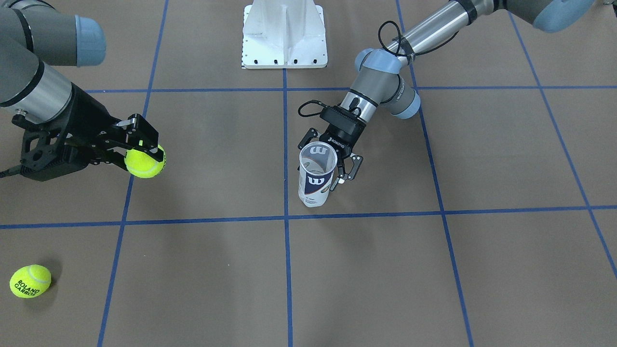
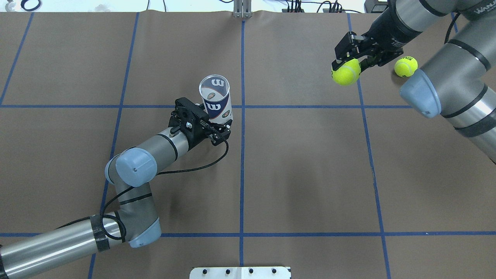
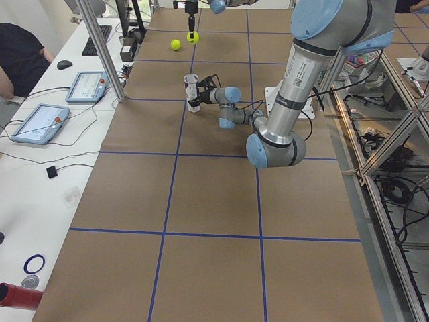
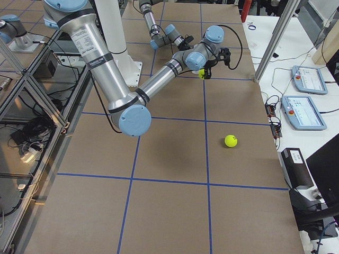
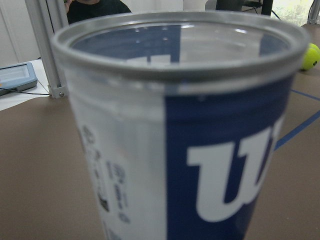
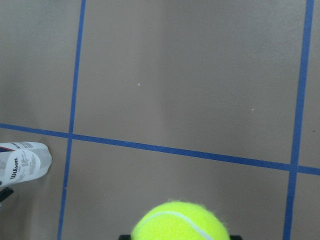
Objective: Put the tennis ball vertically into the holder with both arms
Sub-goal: 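Carry the ball with the right gripper above the can's open top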
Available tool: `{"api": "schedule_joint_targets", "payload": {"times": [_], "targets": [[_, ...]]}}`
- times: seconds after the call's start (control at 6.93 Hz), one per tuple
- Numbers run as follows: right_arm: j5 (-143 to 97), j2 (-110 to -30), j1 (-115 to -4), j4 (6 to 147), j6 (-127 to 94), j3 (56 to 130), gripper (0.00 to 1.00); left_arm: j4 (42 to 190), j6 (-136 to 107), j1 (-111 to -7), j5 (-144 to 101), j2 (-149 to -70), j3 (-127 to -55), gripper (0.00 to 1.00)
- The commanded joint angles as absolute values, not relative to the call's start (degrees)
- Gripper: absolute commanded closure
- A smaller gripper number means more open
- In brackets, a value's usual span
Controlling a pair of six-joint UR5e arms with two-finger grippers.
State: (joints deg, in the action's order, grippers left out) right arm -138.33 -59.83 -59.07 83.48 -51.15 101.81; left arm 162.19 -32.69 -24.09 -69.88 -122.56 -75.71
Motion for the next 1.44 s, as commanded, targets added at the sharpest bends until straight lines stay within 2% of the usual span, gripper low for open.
{"api": "schedule_joint_targets", "payload": {"times": [0.0, 0.29, 0.87, 1.3], "targets": [[-138.3, -56.2, -57.3, 83.5, -56.4, 101.9, 1.00, 162.0, -32.8, -24.1, -69.9, -124.0, -74.7, 0.01], [-137.7, -52.1, -54.9, 83.5, -60.8, 101.3, 1.00, 162.3, -32.7, -24.2, -69.4, -126.1, -71.7, 0.01], [-130.7, -40.4, -47.3, 83.4, -72.7, 98.6, 1.00, 162.4, -32.8, -24.7, -68.6, -126.1, -71.7, 0.01], [-127.0, -34.4, -44.7, 83.2, -74.4, 93.2, 1.00, 162.4, -32.7, -24.8, -68.6, -126.1, -71.7, 0.10]]}}
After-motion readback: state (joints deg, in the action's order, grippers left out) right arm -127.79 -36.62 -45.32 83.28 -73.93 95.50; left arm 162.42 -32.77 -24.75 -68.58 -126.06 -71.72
